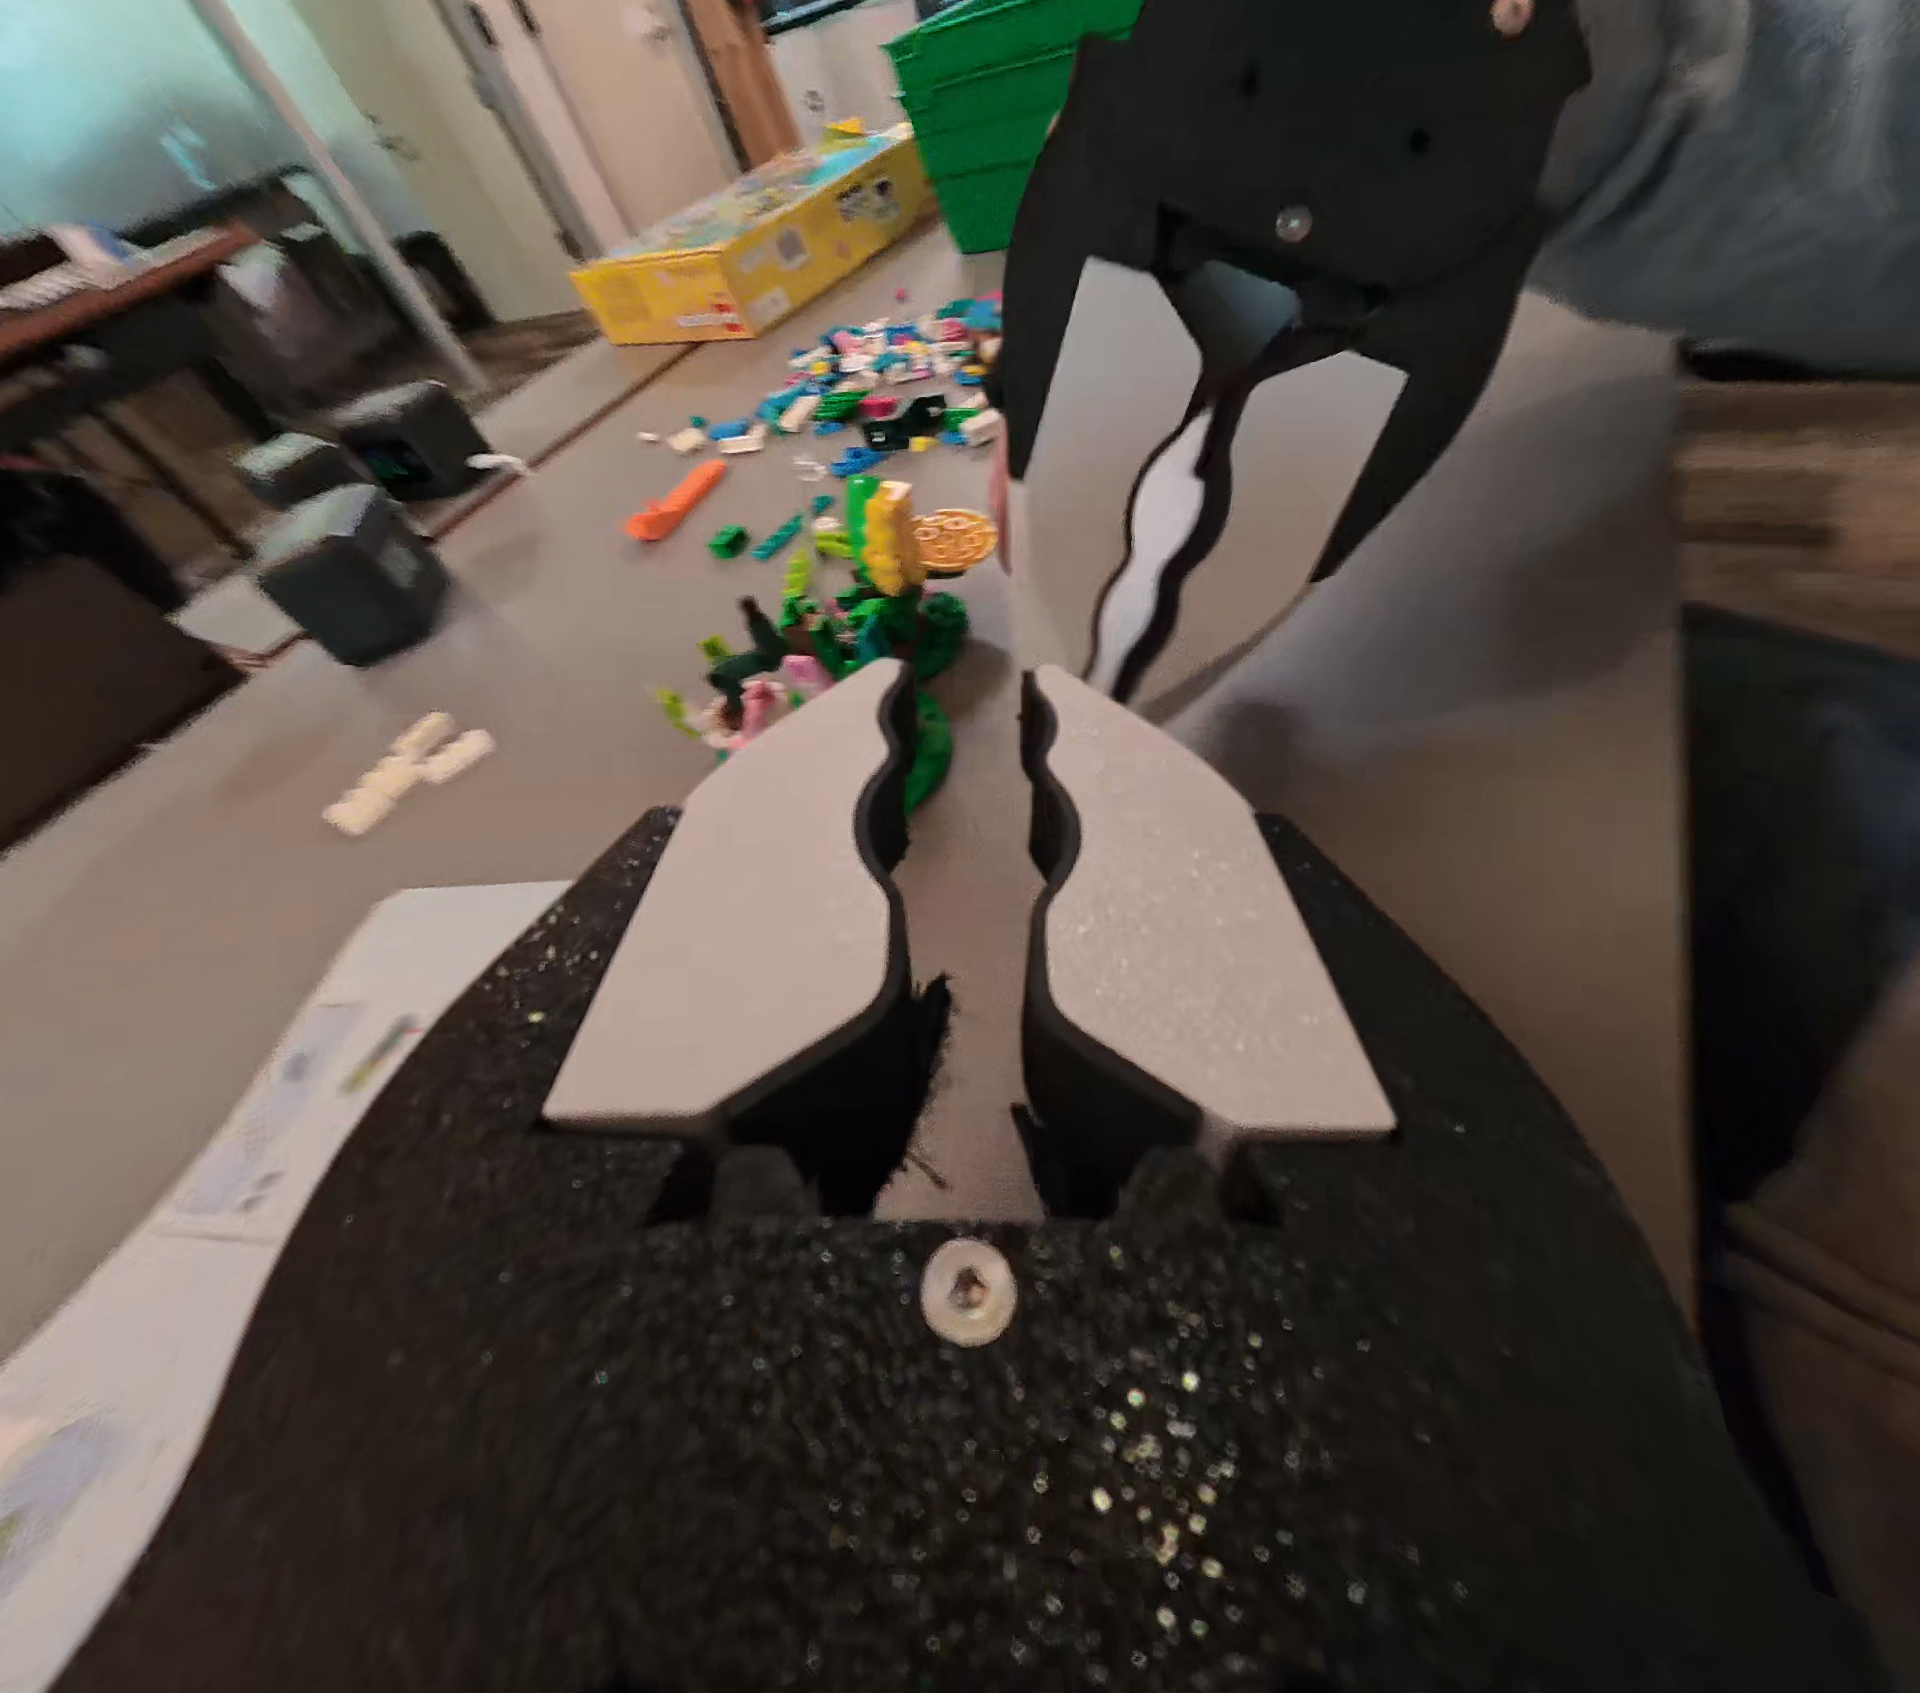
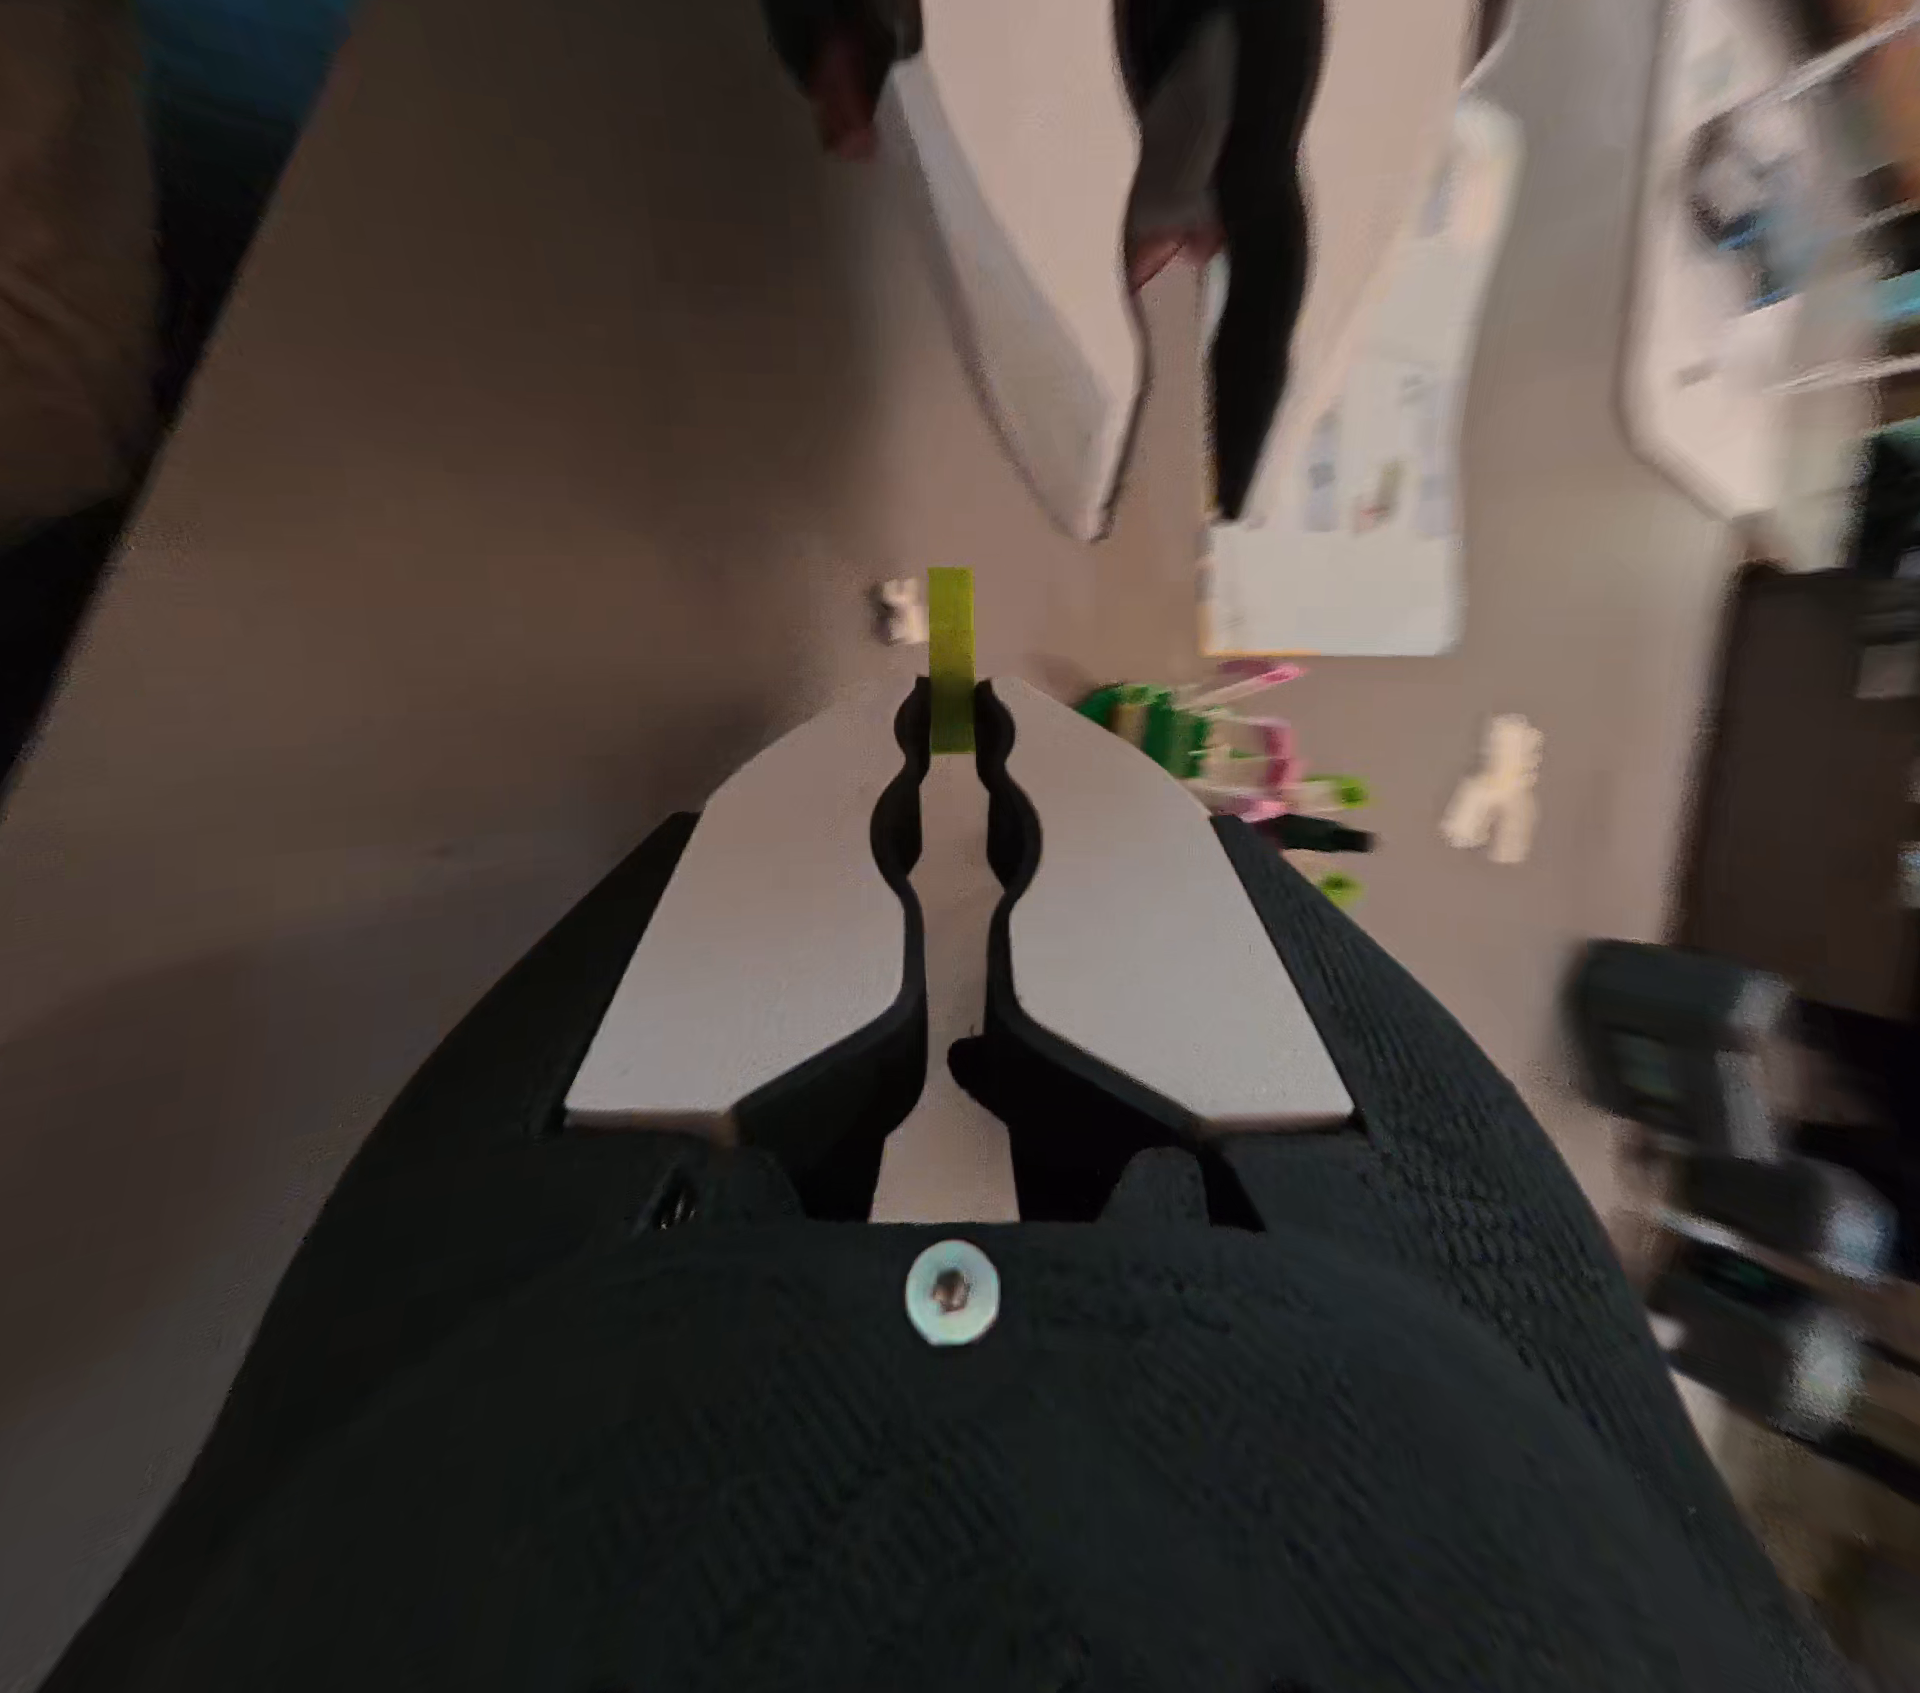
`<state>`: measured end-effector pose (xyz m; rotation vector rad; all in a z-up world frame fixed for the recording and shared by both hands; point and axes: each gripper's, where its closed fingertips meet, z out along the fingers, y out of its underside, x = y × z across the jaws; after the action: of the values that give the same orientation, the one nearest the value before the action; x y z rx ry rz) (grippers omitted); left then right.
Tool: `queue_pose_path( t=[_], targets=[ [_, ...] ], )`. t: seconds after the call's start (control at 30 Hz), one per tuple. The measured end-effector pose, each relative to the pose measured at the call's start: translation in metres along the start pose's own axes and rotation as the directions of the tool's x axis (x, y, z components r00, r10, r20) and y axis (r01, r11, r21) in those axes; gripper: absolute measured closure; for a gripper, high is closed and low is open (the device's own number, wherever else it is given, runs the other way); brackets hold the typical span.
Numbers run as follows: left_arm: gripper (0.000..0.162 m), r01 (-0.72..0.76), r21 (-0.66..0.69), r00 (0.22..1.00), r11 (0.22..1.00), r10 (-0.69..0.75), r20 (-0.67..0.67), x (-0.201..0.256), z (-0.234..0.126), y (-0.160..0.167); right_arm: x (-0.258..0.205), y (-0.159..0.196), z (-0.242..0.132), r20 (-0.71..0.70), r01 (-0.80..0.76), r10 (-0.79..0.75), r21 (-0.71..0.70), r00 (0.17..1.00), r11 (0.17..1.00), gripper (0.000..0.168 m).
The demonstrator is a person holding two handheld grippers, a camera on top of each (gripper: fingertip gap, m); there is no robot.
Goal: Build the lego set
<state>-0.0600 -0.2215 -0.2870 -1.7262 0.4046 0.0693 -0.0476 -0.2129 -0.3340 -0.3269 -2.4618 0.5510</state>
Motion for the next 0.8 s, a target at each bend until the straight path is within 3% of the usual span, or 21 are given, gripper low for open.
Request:
queue_pose_path(
  t=[0.03, 0.2, 0.3, 0.47, 0.53, 0.67, 0.8],
  targets=[
    [0.142, 0.045, 0.0, 0.998, 0.999, -0.045, -0.04, 0.004, 0.0, 0.0, 0.006, -0.005, -0.004, -0.085, 0.062, -0.061, 0.011, 0.995, 0.998, 0.162],
    [0.143, 0.17, -0.03, 0.968, 0.985, -0.173, -0.18, 0.018, 0.002, 0.003, 0.015, -0.021, -0.019, -0.319, 0.307, -0.31, -0.061, 0.896, 0.95, 0.162],
    [0.154, 0.147, -0.046, 0.972, 0.988, -0.153, -0.18, 0.021, 0.004, 0.006, 0.013, -0.022, -0.023, -0.355, 0.358, -0.369, -0.099, 0.859, 0.928, 0.161],
    [0.155, 0.1, -0.066, 0.976, 0.993, -0.111, -0.187, 0.025, 0.005, 0.008, 0.01, -0.021, -0.023, -0.363, 0.381, -0.398, -0.122, 0.842, 0.917, 0.161],
    [0.157, 0.042, -0.05, 0.983, 0.998, -0.05, -0.179, 0.025, 0.004, 0.007, 0.009, -0.021, -0.022, -0.366, 0.341, -0.353, -0.099, 0.861, 0.935, 0.16],
    [0.158, -0.127, -0.046, 0.984, 0.991, 0.12, -0.133, 0.024, 0.003, 0.01, 0.007, -0.019, -0.026, -0.288, 0.121, -0.111, 0.016, 0.951, 0.993, 0.151],
    [0.158, -0.187, -0.022, 0.972, 0.982, 0.182, -0.145, 0.03, 0.004, 0.009, 0.0, -0.019, -0.025, -0.183, -0.03, 0.043, 0.074, 0.982, 0.997, 0.152]
  ],
)
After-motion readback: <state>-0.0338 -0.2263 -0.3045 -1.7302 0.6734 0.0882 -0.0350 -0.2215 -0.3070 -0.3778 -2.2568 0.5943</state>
